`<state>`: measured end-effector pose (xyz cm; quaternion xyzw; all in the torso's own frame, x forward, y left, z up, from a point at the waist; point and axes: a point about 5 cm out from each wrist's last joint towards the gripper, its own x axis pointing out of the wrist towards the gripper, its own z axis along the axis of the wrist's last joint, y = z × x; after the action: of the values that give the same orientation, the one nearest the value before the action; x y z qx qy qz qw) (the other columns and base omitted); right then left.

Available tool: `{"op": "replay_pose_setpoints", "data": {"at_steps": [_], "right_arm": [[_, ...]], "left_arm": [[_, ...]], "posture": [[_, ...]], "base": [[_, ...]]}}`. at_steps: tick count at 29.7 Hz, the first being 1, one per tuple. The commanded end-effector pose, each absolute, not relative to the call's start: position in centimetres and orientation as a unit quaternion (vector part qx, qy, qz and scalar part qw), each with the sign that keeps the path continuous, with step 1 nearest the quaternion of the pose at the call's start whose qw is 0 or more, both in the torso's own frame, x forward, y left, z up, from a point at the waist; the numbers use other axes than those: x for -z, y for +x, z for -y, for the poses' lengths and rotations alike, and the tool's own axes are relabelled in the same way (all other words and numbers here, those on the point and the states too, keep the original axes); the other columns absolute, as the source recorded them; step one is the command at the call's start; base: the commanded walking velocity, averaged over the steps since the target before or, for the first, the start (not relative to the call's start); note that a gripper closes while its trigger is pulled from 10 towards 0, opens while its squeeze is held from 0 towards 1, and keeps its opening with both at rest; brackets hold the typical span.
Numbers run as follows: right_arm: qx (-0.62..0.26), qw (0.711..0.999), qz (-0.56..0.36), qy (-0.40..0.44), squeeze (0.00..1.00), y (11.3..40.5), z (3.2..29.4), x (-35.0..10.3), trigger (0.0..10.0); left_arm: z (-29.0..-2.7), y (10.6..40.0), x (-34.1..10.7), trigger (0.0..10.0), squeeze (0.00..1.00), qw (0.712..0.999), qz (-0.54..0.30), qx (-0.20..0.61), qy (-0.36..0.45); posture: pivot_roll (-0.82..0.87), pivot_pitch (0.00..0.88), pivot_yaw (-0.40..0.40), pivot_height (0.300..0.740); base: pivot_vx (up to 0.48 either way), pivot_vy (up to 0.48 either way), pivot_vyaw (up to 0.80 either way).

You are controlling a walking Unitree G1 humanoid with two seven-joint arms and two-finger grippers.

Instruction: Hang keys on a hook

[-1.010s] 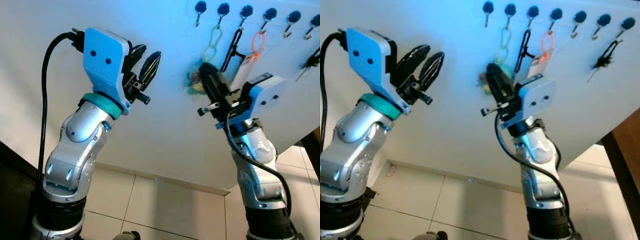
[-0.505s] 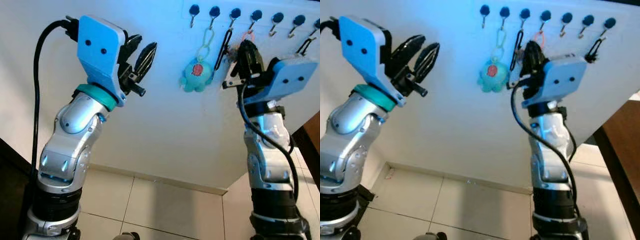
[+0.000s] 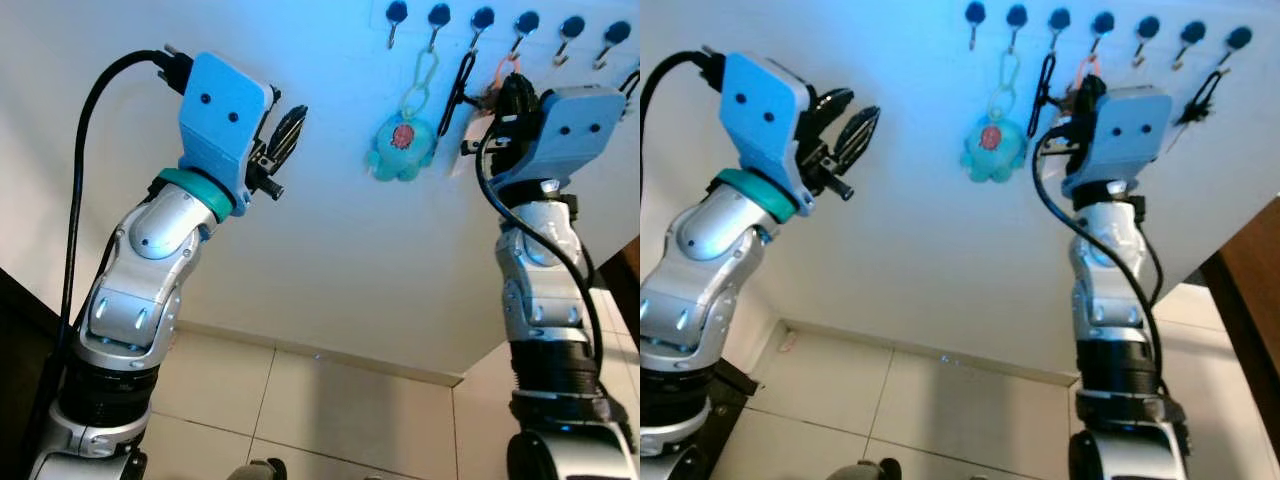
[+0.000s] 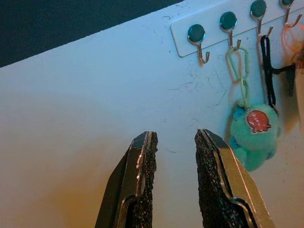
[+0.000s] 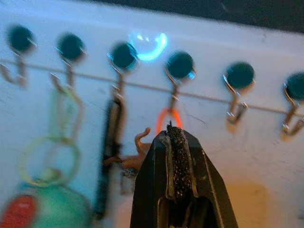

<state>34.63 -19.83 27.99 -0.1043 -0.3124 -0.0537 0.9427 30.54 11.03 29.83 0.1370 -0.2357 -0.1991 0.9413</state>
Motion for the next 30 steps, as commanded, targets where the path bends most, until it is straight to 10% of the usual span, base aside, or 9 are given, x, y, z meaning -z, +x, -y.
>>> {"op": "replay_pose_setpoints", "data": {"at_steps": [1,30], "right_arm": [[0.071,0.936,0.328,-0.107,0.0,34.7,20.6,-29.0,10.0],[0.065,0.897,0.423,-0.112,0.0,31.4,22.3,-31.2,10.0]], "left_arm": [[-11.3,30.5,-30.0,10.0,0.0,0.94,0.236,0.201,0.143],[-11.2,30.6,-29.7,10.0,0.0,0.936,0.234,0.217,0.149]], "posture": [[0.04,0.074,0.123,0.74],[0.02,0.046,0.15,0.74]], "base": [[0.0,0.0,0.0],[0.0,0.0,0.0]]}}
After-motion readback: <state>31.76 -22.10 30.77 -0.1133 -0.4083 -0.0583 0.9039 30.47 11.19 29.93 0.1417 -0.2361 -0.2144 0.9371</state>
